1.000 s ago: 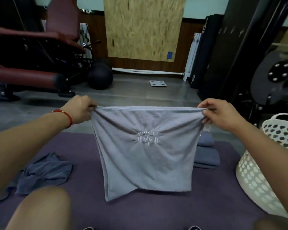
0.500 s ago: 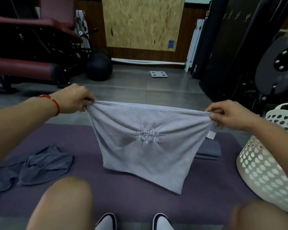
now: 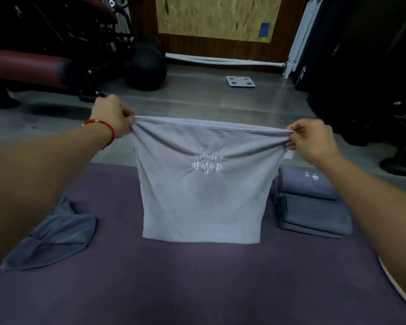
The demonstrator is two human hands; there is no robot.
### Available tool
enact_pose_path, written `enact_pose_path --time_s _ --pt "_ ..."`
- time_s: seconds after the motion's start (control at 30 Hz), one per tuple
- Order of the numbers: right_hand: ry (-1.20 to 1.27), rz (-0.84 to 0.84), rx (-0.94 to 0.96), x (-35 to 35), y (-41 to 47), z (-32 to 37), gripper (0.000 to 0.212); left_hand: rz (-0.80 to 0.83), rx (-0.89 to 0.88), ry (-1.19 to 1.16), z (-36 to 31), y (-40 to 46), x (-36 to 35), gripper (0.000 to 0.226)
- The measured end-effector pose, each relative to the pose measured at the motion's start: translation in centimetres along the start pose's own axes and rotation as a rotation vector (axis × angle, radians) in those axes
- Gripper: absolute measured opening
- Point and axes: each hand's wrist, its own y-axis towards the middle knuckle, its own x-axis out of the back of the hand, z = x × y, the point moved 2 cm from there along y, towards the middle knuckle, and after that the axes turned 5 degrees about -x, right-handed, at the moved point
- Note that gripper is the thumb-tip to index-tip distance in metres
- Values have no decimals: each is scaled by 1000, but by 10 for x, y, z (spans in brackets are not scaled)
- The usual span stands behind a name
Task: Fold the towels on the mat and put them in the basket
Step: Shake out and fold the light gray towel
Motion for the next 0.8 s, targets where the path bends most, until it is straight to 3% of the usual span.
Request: enact_pose_path --time_s 0.2,0.4,0.57,0.73,0.8 --pt "64 -125 118 -3 33 9 24 -250 -175 -3 0 25 -2 22" --pt "6 -104 116 -28 -17 -42 19 -254 -374 61 23 -35 -34 22" --pt "-45 38 -11 -85 -93 -123 24 -134 -292 86 77 -131 -118 27" --pt "-290 340 -139 -142 -182 -205 30 273 -180 110 144 -244 -218 56" --pt "-287 405 -157 -157 -207 -229 33 356 -148 91 157 -276 -240 56"
